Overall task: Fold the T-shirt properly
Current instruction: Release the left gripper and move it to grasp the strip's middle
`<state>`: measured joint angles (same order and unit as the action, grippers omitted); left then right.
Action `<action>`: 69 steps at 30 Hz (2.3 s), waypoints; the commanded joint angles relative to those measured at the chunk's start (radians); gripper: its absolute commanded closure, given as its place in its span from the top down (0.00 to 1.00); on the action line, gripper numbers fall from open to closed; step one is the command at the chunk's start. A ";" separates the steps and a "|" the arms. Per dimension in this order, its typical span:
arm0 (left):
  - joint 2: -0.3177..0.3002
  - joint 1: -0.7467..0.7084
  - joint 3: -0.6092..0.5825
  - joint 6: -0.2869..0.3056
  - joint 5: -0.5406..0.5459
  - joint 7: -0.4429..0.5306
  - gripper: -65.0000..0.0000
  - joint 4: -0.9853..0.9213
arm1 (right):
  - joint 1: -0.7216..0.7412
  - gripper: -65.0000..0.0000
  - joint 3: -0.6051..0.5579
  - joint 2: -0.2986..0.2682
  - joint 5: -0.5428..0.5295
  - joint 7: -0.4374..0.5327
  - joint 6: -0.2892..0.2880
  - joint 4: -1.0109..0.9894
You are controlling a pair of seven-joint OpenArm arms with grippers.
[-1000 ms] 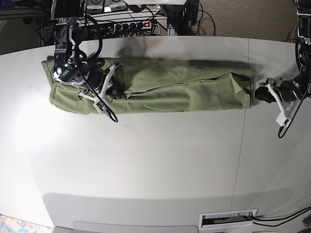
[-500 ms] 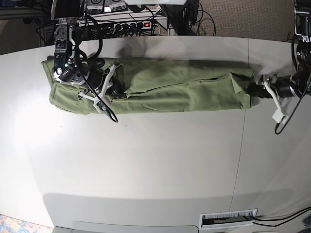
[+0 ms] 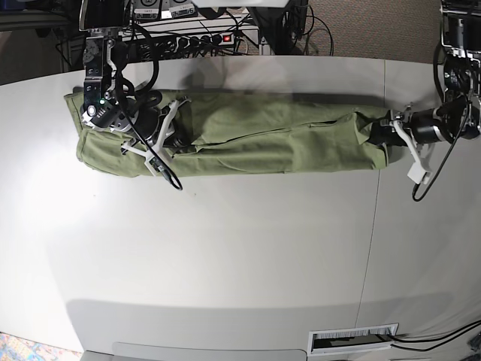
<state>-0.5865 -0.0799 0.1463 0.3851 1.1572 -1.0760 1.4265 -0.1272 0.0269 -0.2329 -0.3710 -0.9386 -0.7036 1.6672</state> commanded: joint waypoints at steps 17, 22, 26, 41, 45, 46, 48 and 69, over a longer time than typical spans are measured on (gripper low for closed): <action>-0.063 0.014 0.012 0.115 0.130 -0.048 0.00 0.037 | 0.000 0.00 -0.002 -0.011 0.058 -0.064 0.005 0.002; -0.047 0.014 0.023 0.172 0.264 -0.092 0.00 0.106 | 0.000 0.00 -0.002 -0.010 0.053 -0.062 0.005 0.002; 0.014 0.014 0.023 0.210 0.321 -0.106 0.00 0.192 | 0.000 0.00 -0.002 -0.010 0.053 -0.062 0.005 0.002; 0.341 0.013 0.021 0.238 0.252 -0.084 0.00 0.272 | 0.000 0.00 -0.046 -0.011 0.055 -0.060 0.005 0.002; 0.411 0.013 0.019 0.241 0.210 -0.068 0.00 0.272 | 0.000 0.00 -0.046 -0.011 0.055 -0.060 0.005 0.002; 0.430 0.010 0.019 0.242 0.196 -0.063 0.00 0.272 | 0.000 0.00 -0.046 -0.011 0.055 -0.060 0.005 0.002; 0.464 0.005 0.019 0.242 0.164 -0.031 0.00 0.270 | 0.000 0.00 -0.046 -0.011 0.055 -0.061 0.005 0.002; 0.586 -0.034 -0.164 0.313 -0.053 0.202 0.22 0.189 | 0.014 0.00 -0.045 -0.012 0.055 -0.060 0.005 0.002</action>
<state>-0.0051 -0.1280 -0.0204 0.6861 1.0763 -0.8932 1.6009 -0.1135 -0.0143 -0.2352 -0.3489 -0.9493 -0.7006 1.6699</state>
